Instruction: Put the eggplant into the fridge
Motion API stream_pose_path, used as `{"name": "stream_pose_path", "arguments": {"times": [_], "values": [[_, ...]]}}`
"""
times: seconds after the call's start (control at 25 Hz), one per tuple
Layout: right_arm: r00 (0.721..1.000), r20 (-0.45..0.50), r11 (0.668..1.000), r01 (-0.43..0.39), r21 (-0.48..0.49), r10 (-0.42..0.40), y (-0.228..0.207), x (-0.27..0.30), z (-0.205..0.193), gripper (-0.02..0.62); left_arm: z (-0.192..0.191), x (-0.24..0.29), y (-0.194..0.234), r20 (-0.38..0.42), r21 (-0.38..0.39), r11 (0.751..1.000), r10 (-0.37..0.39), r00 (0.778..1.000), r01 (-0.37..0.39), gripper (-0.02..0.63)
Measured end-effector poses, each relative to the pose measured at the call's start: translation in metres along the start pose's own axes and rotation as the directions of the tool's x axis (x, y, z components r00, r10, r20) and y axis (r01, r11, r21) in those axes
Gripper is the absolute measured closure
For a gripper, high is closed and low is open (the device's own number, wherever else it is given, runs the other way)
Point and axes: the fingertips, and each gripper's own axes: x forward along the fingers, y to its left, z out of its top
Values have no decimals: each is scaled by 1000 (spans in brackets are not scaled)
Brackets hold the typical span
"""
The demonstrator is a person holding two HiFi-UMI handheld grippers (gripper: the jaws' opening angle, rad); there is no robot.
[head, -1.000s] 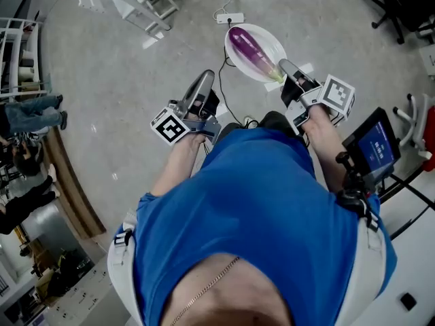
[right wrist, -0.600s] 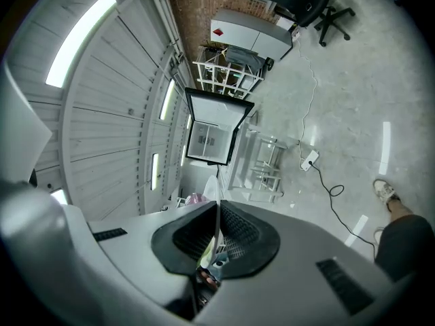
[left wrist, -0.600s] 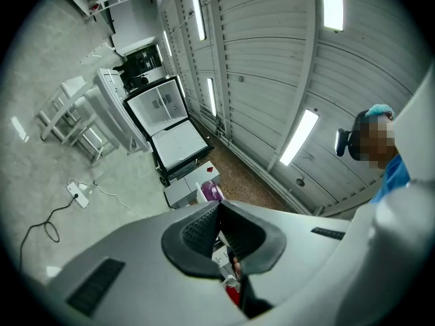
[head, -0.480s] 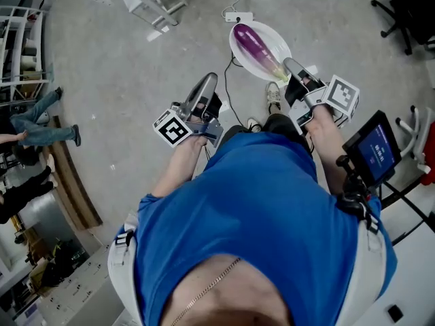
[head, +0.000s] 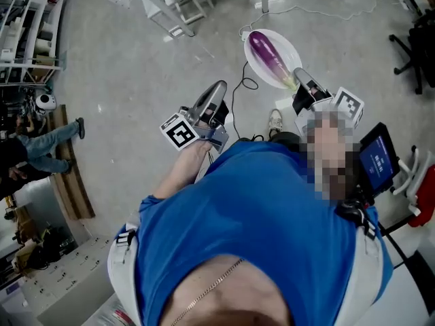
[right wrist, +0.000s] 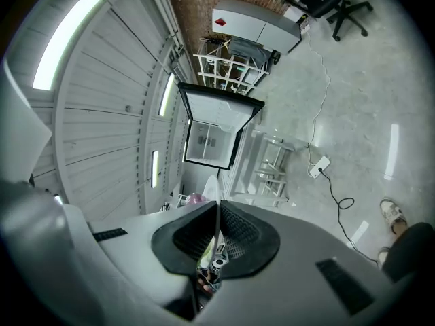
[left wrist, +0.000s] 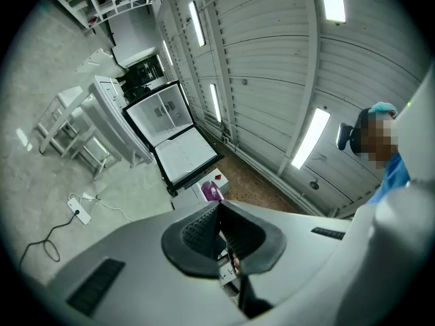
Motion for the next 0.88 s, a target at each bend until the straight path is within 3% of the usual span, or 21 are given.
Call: {"name": "stream_pose_path", "arguments": {"times": [0.4,0.64,0.88], "values": [[1000,-17,1000,-1,-10,1,3,3,3,578,3,-12,-6,53,14,999,31,998,-32,598],[999,-43,1000,3,4,-3,-6,48,81,578,24,58,15,82,24,997,76,994,-78,598],[999,-49,1000,-8,8,9,-5,81,95,578,43,71,30,86,57,995,80,993,-85,598]]}}
